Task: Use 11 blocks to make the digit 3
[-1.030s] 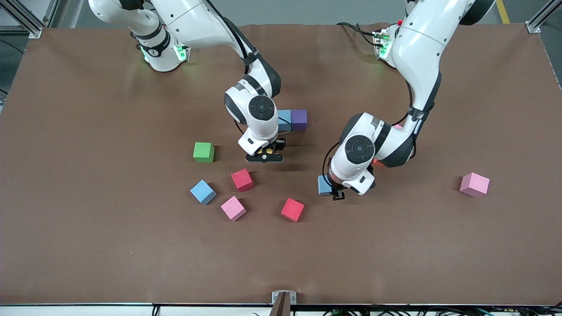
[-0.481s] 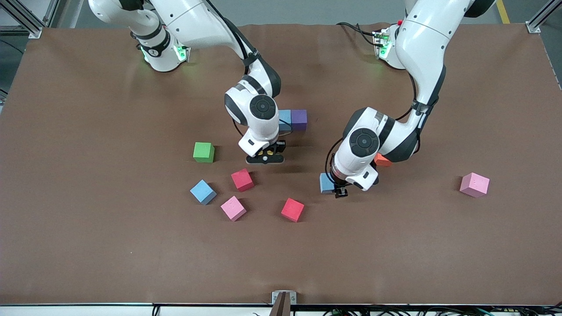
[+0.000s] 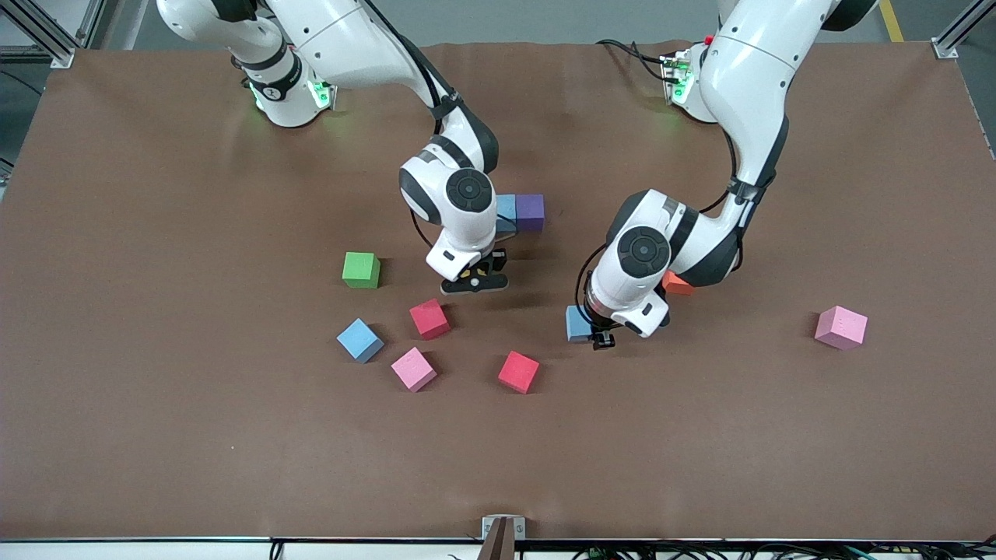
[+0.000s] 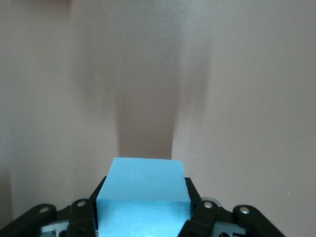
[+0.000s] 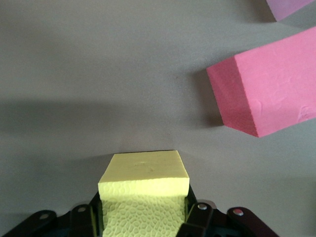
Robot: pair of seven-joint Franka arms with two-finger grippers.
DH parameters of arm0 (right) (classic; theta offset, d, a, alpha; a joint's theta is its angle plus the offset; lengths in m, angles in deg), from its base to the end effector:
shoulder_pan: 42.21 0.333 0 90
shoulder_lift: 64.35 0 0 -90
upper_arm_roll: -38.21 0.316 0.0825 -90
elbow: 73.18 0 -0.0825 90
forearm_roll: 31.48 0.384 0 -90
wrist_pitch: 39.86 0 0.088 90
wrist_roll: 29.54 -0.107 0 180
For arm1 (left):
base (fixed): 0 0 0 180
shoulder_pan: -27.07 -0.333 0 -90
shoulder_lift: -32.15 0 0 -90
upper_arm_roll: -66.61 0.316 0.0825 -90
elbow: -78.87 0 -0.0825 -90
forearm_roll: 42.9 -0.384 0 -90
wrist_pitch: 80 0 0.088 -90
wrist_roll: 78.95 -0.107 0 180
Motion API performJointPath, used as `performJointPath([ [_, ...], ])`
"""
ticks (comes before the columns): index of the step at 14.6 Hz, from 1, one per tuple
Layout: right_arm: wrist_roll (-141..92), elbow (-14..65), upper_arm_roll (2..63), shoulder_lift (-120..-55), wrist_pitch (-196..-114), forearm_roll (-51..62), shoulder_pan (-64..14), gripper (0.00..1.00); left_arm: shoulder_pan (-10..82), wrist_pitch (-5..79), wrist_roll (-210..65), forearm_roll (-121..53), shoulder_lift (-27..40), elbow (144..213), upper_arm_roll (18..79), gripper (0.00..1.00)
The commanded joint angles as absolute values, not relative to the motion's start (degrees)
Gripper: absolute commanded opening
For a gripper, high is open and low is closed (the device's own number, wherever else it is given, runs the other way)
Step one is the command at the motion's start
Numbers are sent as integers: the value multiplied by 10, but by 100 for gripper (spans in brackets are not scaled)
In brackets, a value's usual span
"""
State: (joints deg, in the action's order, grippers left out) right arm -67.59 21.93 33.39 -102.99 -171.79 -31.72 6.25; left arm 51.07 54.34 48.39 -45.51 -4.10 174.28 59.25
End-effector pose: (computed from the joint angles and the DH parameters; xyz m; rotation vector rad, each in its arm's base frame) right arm 0.4886 0.4744 0.2140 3.0746 0.1816 0.0218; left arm 0.5935 -0.3488 0.2456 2.0677 2.2855 -0.0484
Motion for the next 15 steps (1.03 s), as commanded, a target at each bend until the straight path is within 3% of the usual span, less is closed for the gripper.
performJointPath([
  [1, -672, 209, 334, -1036, -1715, -316, 67, 0, 507, 551, 487, -465, -35, 1749, 592, 11],
  [15, -719, 215, 334, -1035, -1699, -292, 73, 0, 511, 551, 488, -464, -32, 1746, 592, 11],
])
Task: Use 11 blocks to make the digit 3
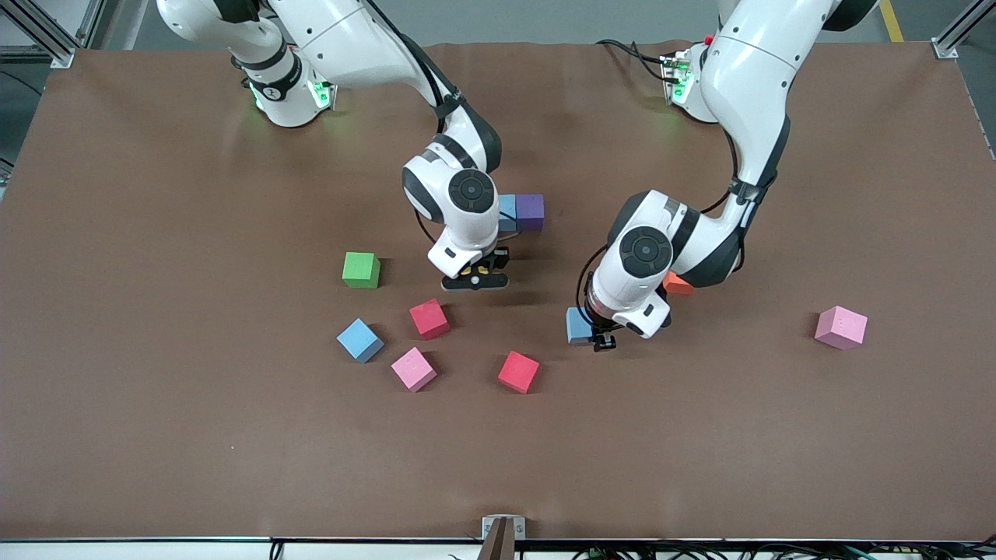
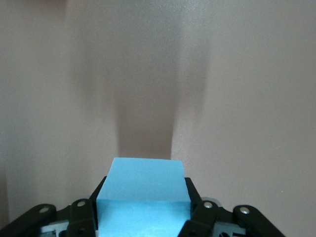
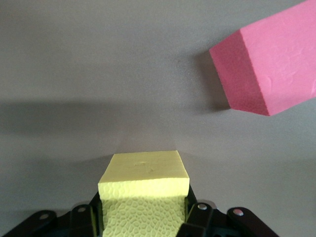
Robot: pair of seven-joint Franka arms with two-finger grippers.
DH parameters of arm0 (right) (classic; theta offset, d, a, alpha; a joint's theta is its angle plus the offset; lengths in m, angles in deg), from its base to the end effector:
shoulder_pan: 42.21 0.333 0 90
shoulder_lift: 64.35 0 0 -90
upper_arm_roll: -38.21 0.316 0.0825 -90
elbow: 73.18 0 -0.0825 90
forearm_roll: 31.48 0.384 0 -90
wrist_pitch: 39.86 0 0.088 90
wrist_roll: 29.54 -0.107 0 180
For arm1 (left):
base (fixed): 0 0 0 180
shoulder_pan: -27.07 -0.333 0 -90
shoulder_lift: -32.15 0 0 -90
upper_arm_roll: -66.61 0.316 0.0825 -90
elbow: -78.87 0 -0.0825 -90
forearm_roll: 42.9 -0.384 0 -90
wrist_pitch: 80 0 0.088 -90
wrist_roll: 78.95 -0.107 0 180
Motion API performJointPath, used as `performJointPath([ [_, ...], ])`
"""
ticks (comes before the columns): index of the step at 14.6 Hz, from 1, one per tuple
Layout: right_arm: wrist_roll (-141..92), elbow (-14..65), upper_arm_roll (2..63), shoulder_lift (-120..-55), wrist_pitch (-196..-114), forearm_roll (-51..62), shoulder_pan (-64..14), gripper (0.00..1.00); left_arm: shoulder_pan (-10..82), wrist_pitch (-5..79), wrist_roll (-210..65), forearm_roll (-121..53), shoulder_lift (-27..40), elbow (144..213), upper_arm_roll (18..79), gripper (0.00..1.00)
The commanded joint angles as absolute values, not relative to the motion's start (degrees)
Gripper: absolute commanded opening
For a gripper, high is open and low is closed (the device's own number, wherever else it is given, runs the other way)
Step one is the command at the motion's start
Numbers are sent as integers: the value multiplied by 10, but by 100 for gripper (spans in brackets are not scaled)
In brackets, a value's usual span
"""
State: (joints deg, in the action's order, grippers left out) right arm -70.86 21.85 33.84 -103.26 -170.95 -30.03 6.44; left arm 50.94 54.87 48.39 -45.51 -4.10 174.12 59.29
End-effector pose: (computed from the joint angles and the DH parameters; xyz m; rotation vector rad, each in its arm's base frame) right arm 0.4820 0.4786 0.2099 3.0864 0.0776 -0.0229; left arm 0.5961 -0.3479 0.2476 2.0563 2.2801 -0.0439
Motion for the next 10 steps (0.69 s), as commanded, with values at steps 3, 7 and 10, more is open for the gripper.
performJointPath([
  [3, -720, 218, 334, -1035, -1697, -292, 76, 0, 511, 551, 488, -464, -34, 1746, 592, 11],
  [7, -728, 218, 334, -1035, -1692, -292, 78, 0, 511, 551, 487, -465, -35, 1746, 592, 11],
  [10, -728, 218, 334, -1035, -1692, -292, 81, 0, 512, 551, 487, -465, -34, 1746, 592, 11],
])
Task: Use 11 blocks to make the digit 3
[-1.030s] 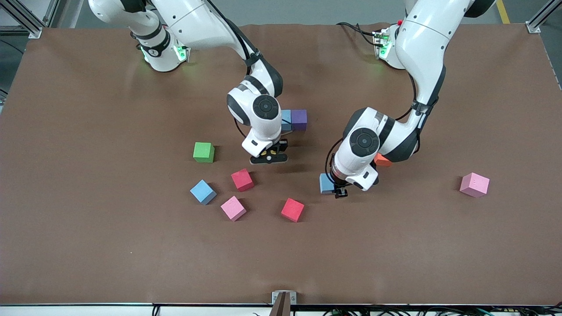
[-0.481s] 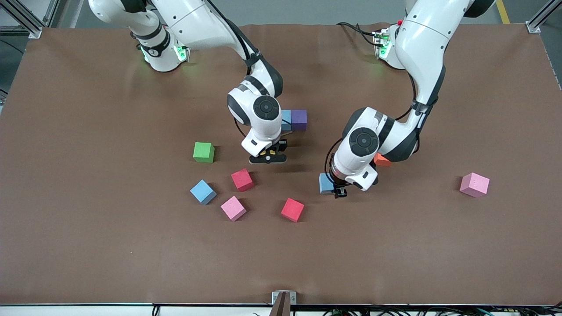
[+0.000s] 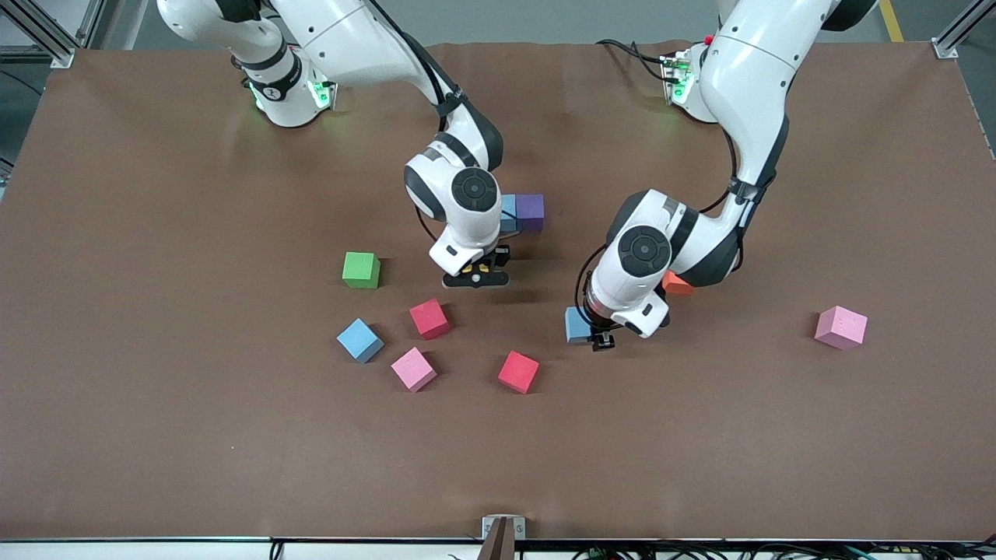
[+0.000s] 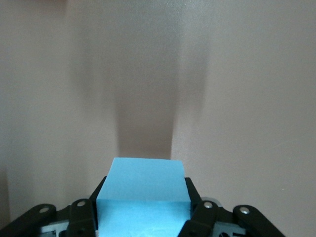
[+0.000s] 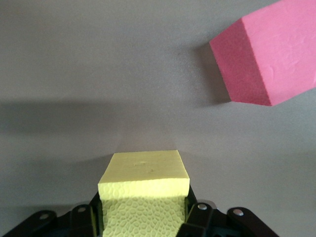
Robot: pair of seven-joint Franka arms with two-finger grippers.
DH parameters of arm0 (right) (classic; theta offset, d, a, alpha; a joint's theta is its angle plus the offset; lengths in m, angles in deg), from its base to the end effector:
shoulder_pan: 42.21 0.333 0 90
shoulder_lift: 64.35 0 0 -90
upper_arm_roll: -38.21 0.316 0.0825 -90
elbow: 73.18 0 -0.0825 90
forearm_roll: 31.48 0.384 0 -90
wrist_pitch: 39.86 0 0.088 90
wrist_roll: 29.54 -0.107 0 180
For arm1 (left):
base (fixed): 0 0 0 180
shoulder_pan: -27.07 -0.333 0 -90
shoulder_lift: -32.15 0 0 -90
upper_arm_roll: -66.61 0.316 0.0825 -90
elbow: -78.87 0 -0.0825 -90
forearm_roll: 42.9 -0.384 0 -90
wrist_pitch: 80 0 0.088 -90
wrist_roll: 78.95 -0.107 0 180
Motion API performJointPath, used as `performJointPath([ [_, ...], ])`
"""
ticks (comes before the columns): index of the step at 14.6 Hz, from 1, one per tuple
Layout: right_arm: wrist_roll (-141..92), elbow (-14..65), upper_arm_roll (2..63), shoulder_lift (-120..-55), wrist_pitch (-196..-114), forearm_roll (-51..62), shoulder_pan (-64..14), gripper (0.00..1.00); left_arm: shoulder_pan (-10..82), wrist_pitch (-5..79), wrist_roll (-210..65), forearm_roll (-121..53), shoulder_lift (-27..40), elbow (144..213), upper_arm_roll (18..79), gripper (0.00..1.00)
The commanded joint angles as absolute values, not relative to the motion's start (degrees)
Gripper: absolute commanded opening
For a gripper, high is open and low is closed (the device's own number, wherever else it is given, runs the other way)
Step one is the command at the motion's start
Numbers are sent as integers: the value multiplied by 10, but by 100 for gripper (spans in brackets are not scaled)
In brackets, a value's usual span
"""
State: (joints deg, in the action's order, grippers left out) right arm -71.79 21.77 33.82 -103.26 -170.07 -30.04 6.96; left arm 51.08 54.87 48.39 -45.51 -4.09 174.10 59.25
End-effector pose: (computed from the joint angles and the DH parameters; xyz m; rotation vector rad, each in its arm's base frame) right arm 0.4768 0.4819 0.2092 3.0766 0.0658 -0.0370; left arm 0.5951 -0.3497 0.2480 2.0593 2.2766 -0.0445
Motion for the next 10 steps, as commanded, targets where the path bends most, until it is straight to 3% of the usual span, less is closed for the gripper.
performJointPath([
  [1, -728, 218, 334, -1035, -1692, -292, 81, 0, 512, 551, 487, -465, -34, 1746, 592, 11],
  [4, -728, 218, 334, -1035, -1692, -292, 81, 2, 512, 551, 487, -465, -35, 1741, 592, 11],
  [5, -728, 217, 334, -1035, -1692, -292, 81, 7, 512, 551, 487, -465, -35, 1739, 592, 11],
  [7, -727, 217, 334, -1035, -1692, -292, 79, 43, 512, 551, 486, -465, -35, 1739, 592, 11],
  [8, -728, 218, 334, -1035, -1692, -292, 77, 78, 512, 551, 486, -465, -35, 1738, 592, 11],
  [9, -727, 217, 333, -1035, -1693, -292, 79, 100, 512, 551, 486, -465, -35, 1738, 592, 11],
  [10, -727, 217, 334, -1035, -1693, -293, 77, 100, 512, 551, 486, -465, -35, 1738, 592, 11],
])
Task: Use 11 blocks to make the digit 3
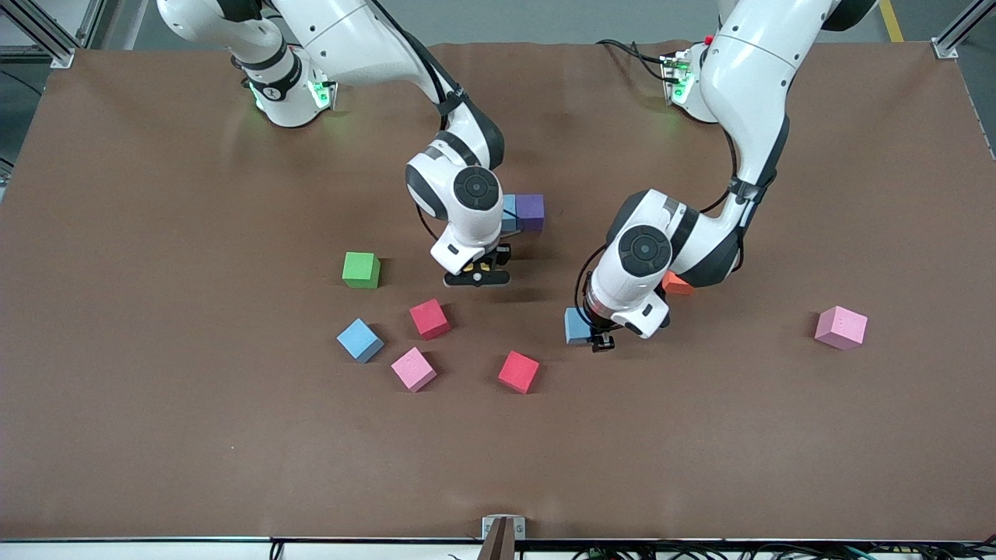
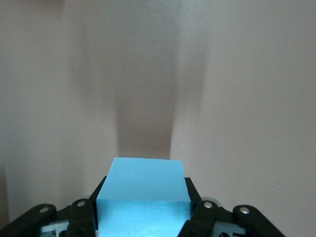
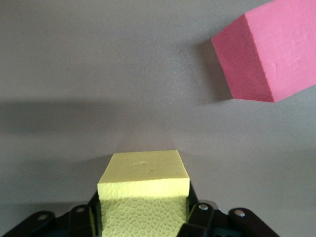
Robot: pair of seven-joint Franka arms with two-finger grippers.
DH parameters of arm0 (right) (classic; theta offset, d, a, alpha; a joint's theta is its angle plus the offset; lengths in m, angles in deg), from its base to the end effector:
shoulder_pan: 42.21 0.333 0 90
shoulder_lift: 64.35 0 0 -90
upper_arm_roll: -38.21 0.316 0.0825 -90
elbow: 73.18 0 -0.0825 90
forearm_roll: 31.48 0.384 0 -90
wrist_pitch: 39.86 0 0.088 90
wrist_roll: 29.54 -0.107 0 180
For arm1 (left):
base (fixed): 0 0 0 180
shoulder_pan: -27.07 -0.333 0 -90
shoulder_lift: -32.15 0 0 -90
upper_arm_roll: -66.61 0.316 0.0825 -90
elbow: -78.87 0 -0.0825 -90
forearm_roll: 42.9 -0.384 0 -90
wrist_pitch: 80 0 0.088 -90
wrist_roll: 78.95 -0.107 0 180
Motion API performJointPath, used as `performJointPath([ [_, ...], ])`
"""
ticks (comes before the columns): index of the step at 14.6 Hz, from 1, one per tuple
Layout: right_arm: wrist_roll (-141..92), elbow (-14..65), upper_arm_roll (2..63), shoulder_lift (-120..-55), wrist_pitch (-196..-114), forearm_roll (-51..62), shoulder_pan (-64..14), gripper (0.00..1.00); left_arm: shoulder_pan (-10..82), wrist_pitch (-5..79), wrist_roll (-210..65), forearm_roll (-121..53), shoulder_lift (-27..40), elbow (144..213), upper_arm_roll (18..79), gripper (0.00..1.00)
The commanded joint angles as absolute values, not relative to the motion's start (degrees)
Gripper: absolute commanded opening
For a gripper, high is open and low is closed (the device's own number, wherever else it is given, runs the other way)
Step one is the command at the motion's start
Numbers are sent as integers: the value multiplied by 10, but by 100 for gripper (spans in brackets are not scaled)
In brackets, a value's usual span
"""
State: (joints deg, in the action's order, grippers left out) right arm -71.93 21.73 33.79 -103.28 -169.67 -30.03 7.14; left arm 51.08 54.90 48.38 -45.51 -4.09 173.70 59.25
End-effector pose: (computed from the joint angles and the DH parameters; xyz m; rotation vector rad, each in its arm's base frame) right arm 0.4751 0.4827 0.2087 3.0717 0.0659 -0.0439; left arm 0.5970 -0.3506 0.2511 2.0542 2.2714 -0.0420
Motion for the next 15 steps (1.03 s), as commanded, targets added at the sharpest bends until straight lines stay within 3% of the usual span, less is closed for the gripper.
performJointPath([
  [1, -727, 217, 333, -1035, -1693, -292, 77, 100, 512, 551, 486, -465, -35, 1738, 592, 11],
  [15, -718, 206, 333, -991, -1651, -292, 45, 100, 540, 551, 566, -457, -40, 1748, 588, 11],
])
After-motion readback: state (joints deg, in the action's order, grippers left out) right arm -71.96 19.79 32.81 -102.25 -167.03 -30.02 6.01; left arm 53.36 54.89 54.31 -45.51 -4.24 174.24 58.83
